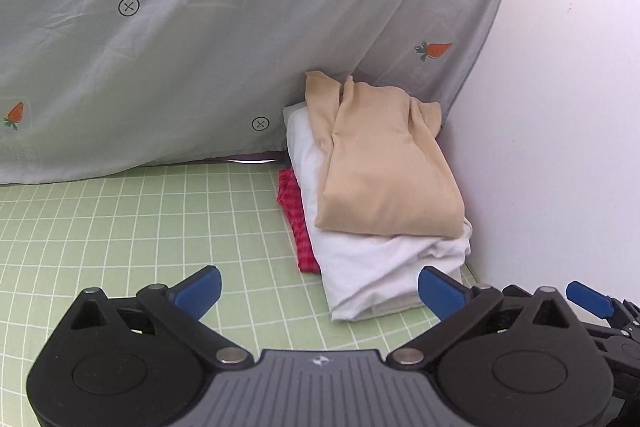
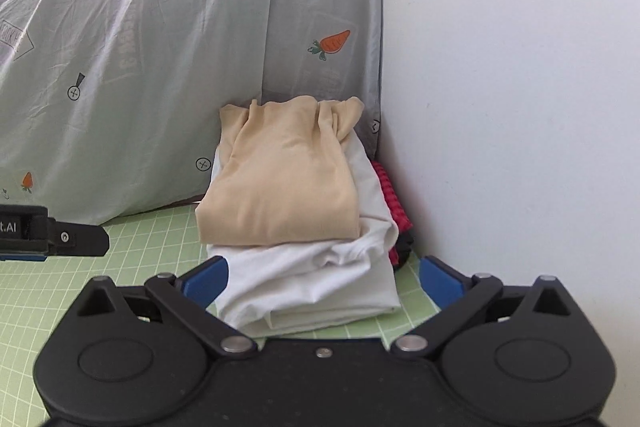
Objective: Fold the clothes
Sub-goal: 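Open both grippers and withdraw them from the stacked shirt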
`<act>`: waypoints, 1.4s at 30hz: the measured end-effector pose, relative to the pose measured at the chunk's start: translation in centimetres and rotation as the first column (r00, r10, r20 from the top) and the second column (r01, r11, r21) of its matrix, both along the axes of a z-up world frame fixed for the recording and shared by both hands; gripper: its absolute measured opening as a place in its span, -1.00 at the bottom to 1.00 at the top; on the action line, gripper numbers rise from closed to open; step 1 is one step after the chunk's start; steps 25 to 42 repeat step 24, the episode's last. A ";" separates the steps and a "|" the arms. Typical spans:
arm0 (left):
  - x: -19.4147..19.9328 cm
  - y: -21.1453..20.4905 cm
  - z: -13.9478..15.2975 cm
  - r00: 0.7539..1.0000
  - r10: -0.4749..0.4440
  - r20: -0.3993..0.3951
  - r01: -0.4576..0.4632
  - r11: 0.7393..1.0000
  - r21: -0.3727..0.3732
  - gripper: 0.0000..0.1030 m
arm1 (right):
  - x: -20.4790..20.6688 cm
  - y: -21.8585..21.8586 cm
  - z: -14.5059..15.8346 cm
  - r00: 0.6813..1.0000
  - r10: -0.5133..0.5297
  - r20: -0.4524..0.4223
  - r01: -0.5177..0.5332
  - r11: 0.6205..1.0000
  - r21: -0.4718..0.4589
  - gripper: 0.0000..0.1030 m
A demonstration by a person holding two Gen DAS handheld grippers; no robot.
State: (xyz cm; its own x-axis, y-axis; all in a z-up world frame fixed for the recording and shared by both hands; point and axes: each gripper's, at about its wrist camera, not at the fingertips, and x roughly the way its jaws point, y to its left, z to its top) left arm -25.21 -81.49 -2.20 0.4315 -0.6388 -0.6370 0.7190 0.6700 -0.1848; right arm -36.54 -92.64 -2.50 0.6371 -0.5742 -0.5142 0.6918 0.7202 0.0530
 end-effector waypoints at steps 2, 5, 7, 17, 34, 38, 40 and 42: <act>-1.4 1.4 -0.1 1.000 -0.019 0.013 0.019 1.000 0.013 1.00 | -1.2 1.8 -0.5 1.000 -0.018 -0.016 0.018 1.000 0.008 1.00; -3.2 3.1 -0.5 0.998 -0.050 0.037 0.048 0.998 0.046 1.00 | -2.9 4.2 -1.4 0.999 -0.033 -0.042 0.035 0.999 0.036 1.00; -4.2 3.9 -0.9 0.996 -0.073 0.056 0.068 0.994 0.082 1.00 | -3.9 5.7 -2.0 0.998 -0.037 -0.057 0.041 0.997 0.064 1.00; -5.9 6.1 -1.5 0.986 -0.138 0.092 0.125 0.982 0.141 1.00 | -4.9 8.1 -2.6 0.995 -0.068 -0.067 0.073 0.995 0.071 1.00; -6.0 6.4 -1.3 0.983 -0.157 0.095 0.145 0.982 0.125 1.00 | -5.1 8.9 -2.3 0.995 -0.079 -0.067 0.083 0.995 0.059 1.00; -6.0 6.4 -1.3 0.983 -0.157 0.095 0.145 0.982 0.125 1.00 | -5.1 8.9 -2.3 0.995 -0.079 -0.067 0.083 0.995 0.059 1.00; -6.0 6.4 -1.3 0.983 -0.157 0.095 0.145 0.982 0.125 1.00 | -5.1 8.9 -2.3 0.995 -0.079 -0.067 0.083 0.995 0.059 1.00; -6.0 6.4 -1.3 0.983 -0.157 0.095 0.145 0.982 0.125 1.00 | -5.1 8.9 -2.3 0.995 -0.079 -0.067 0.083 0.995 0.059 1.00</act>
